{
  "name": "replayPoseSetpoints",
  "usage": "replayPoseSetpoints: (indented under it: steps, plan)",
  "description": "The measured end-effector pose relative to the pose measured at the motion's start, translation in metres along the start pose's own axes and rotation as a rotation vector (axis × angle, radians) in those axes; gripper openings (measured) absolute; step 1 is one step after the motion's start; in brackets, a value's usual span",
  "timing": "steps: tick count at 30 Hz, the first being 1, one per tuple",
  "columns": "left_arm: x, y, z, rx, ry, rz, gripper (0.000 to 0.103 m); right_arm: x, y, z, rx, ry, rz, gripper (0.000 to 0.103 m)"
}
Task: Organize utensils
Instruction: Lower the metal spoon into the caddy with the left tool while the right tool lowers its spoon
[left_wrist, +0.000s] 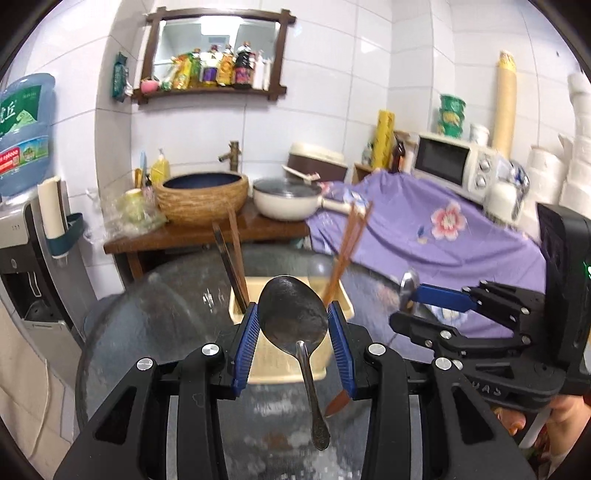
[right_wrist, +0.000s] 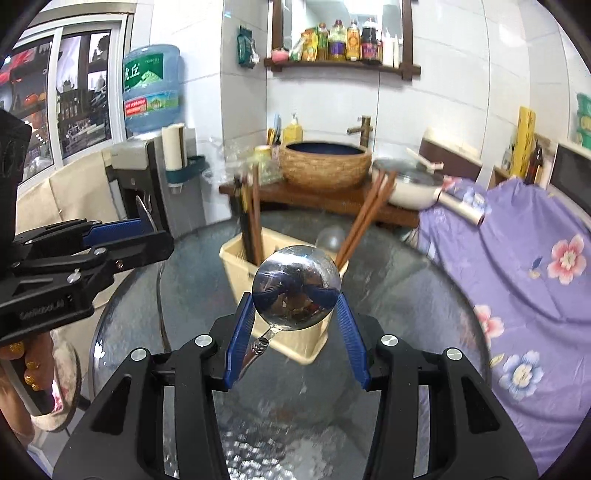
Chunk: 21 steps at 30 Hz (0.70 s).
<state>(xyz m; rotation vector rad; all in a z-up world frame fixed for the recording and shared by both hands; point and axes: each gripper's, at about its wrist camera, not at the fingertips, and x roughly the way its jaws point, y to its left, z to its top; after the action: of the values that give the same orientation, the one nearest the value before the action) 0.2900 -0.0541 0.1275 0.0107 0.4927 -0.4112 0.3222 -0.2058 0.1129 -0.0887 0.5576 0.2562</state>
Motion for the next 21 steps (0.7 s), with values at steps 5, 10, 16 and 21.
replayPoseSetpoints:
  steps: [5,10,16,21]
  plan:
    - [0.010,0.010,0.036,-0.040,-0.057,0.056,0.037,-0.003,-0.003,0.037,-0.027,-0.049,-0.062,0.047]
    - [0.025,0.018,0.067,-0.078,-0.123,0.099,0.037,0.003,-0.012,0.074,-0.036,-0.081,-0.135,0.047]
    - [0.060,0.022,0.078,-0.112,-0.140,0.149,0.037,0.025,-0.016,0.093,-0.056,-0.087,-0.202,0.047]
    - [0.088,0.021,0.062,-0.090,-0.145,0.185,0.037,0.052,-0.011,0.081,-0.091,-0.066,-0.231,0.047]
